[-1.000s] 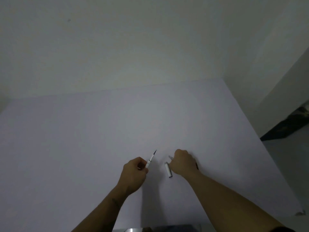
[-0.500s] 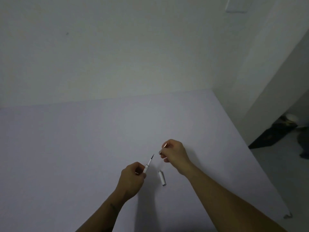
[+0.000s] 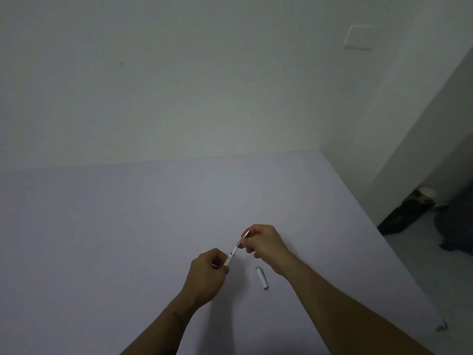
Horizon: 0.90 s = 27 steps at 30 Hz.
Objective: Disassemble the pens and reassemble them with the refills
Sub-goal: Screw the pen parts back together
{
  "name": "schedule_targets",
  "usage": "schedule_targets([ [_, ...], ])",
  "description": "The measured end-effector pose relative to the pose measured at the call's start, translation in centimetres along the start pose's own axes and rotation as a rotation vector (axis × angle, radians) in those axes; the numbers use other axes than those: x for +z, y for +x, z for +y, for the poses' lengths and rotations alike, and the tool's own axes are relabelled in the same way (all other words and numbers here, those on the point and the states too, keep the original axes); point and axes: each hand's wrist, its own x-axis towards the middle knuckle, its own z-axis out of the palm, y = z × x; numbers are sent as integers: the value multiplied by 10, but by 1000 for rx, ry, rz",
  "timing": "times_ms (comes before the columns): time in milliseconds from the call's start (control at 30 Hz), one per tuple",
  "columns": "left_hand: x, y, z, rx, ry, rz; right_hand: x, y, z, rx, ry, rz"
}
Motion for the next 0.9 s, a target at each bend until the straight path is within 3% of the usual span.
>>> schedule_targets([
  [400,-47,-2,-28,75,-154,19,51,-15,-23,-60,-328,-95],
  [567,-60,-5,-40,74,-165,-7,63,-24,-27,-67,-188,-113],
  [800,-68,-8,-45,94,-181,-34,79,-36,-27,-53,-168,16],
  [900,-70,-10,-46,87,-186,-36,82,-40,-24,-4,-70,-28],
])
